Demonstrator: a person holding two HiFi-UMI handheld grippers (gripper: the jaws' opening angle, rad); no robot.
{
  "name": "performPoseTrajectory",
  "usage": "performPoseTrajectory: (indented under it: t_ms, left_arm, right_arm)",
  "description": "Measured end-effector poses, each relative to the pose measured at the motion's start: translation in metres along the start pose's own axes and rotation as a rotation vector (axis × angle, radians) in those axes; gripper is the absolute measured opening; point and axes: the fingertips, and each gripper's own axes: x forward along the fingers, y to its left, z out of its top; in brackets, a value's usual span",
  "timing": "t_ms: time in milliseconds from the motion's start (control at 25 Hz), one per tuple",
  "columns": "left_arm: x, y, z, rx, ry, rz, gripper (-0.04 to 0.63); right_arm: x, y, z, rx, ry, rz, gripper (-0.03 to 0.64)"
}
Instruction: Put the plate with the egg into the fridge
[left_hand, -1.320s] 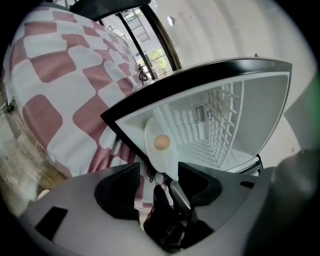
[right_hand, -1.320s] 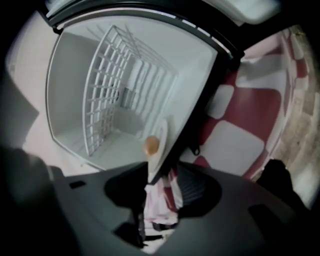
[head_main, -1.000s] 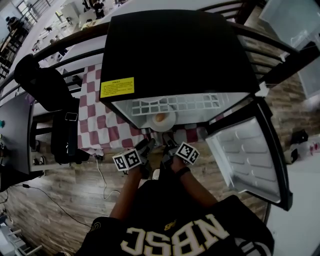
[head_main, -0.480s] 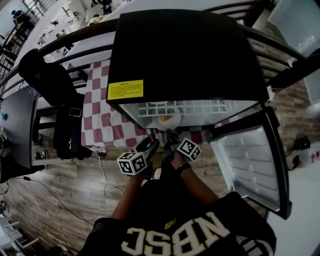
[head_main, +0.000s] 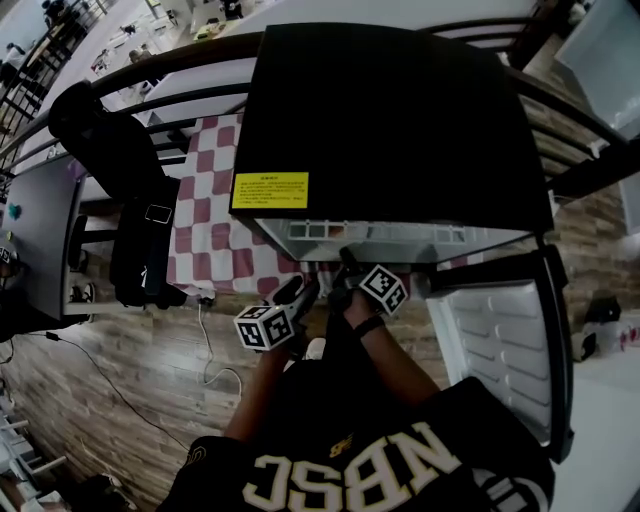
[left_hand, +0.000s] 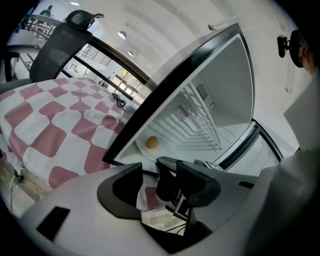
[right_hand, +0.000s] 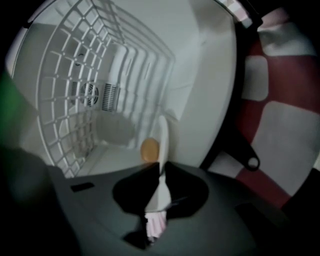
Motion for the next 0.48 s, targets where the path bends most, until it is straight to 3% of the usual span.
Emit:
performPoseTrajectory:
  t_ms: [160,280,400,480]
  left_arm:
    - [-0.006,0.003,0.006,-0.017,-0.021,0.011,0.23]
    - [-0.012,0.004,0.007,-0.018,-0.032,0.02,0.23]
    - [-0.022,0.004,0.005,-0.015,-0.035,0.026,0.23]
    - [-0.032,0.002,0.003,-0.004,-0.037,0.024,0.23]
  right_arm:
    - [0.013,0.008,0.008,-0.021,0.003,-0.016,0.049]
    - [0.02,0.012,0.012,-0.116,0.024,-0.063,0.049]
    - [0.022,0.014,0.012,-0.372,0.076,-0.16,0.068]
    - [0.021,0.017,0.013,-0.574,0.101,-0.218,0.166]
